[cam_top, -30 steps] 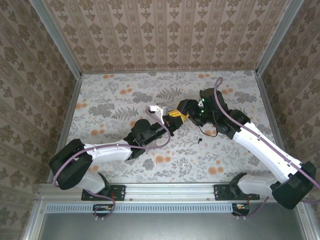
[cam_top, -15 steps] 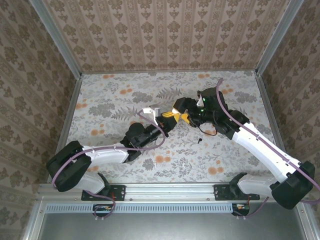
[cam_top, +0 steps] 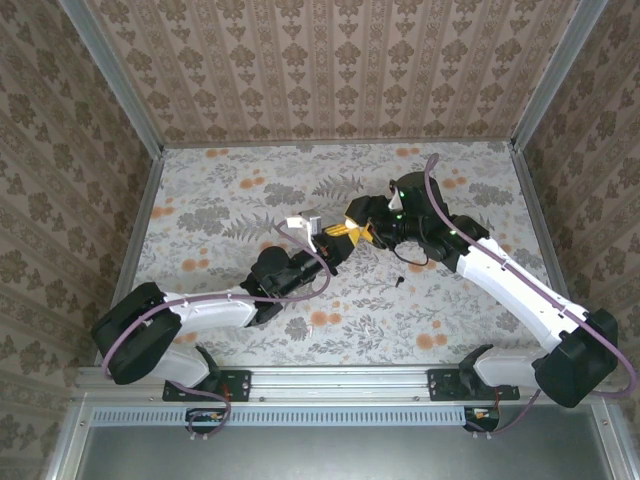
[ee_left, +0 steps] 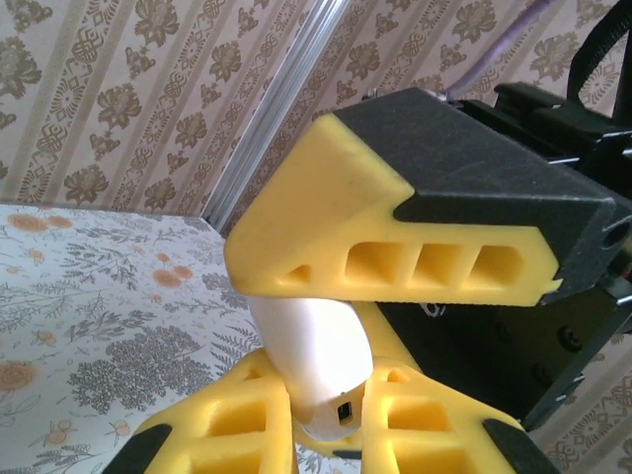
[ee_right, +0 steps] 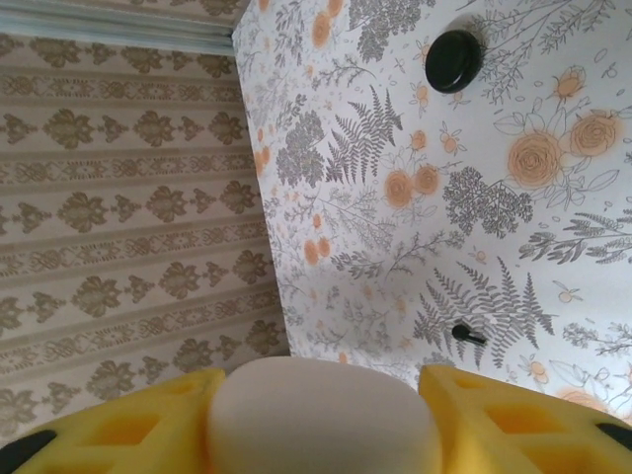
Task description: Insert the wireless bluetooth earbuds into the charging case
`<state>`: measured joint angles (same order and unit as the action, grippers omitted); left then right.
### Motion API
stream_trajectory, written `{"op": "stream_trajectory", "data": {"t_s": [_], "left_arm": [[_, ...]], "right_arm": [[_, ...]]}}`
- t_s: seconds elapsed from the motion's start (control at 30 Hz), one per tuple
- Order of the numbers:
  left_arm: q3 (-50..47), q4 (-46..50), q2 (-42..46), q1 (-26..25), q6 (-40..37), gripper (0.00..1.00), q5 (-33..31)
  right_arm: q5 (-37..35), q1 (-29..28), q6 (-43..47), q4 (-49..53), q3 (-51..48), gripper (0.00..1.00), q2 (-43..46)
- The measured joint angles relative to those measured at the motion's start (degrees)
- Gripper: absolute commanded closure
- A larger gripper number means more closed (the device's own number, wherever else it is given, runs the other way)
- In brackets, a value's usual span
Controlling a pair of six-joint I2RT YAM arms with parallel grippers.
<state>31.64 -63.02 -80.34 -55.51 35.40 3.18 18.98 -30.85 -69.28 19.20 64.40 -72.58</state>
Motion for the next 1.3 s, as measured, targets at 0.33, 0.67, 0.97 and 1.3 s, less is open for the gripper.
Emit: {"op": "stream_trajectory", "data": {"t_s": [0.33,0.67,0.97,1.3], "left_arm": [[-0.13,3.13,2.58,0.07,-0.22,0.64,-0.17],[-0.31,20.37,15.74,4.17,-2.84,0.43,5.79],[-0.66,21.16,15.50,4.94,-5.88,0.46,14.23],[1.55,15.52,8.63,4.94,-5.79,0.52,15.91]], "right_arm": [[1.07,-0.24,6.67,2.93,2.99,0.83,-1.07],[-5.35,-0.55,19.71,11.28,7.69,0.83,-0.33],[-4.13,-1.66,20.92,11.89,8.09,0.82,0.50],[-2.21,-2.86,18.49,10.82,8.09,0.80,0.50]]}}
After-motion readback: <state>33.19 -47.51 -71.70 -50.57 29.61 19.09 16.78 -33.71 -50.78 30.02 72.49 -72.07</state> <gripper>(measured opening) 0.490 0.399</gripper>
